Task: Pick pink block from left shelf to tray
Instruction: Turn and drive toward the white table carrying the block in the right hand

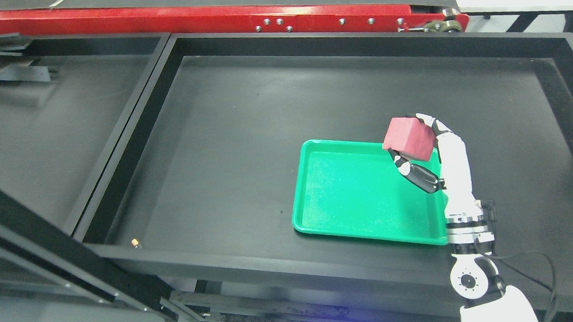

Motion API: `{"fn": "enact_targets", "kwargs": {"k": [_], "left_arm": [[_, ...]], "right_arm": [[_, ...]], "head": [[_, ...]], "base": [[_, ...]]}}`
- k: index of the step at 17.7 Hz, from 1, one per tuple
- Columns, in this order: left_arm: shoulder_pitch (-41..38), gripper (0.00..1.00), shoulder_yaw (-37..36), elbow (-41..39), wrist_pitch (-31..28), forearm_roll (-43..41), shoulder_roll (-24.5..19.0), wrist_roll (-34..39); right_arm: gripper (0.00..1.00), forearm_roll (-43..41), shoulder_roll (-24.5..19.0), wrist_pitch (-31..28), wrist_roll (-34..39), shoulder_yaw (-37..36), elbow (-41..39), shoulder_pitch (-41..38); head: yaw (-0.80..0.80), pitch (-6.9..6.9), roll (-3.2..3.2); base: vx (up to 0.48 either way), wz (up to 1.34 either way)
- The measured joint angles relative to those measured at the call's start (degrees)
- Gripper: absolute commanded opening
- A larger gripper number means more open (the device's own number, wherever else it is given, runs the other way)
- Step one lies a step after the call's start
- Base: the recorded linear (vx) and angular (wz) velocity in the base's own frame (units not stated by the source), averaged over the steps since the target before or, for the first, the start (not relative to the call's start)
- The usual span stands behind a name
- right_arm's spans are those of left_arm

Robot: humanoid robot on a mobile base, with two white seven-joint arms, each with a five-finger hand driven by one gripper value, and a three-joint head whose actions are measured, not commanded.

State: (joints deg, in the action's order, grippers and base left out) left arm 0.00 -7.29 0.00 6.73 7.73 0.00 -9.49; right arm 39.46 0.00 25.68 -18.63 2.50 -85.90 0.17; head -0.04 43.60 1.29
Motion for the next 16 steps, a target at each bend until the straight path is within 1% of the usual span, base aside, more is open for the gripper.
{"fn": "enact_targets", "kwargs": {"k": [6, 16], "left_arm": [[0.0, 1.00, 0.0, 0.0, 0.0, 0.0, 0.0, 0.0], [0.0, 1.00, 0.0, 0.0, 0.0, 0.0, 0.0, 0.0]], "right_arm": [[0.04, -1.1, 0.0, 1.0, 0.1, -0.6, -0.5, -0.1], [0.05, -1.6, 0.0, 1.2, 0.6, -0.3, -1.0, -0.2]], "head": [[0.00, 0.00, 0.00], [0.00, 0.02, 0.00]], "base": [[-0.084, 0.37], [-0.134, 0.74]]}}
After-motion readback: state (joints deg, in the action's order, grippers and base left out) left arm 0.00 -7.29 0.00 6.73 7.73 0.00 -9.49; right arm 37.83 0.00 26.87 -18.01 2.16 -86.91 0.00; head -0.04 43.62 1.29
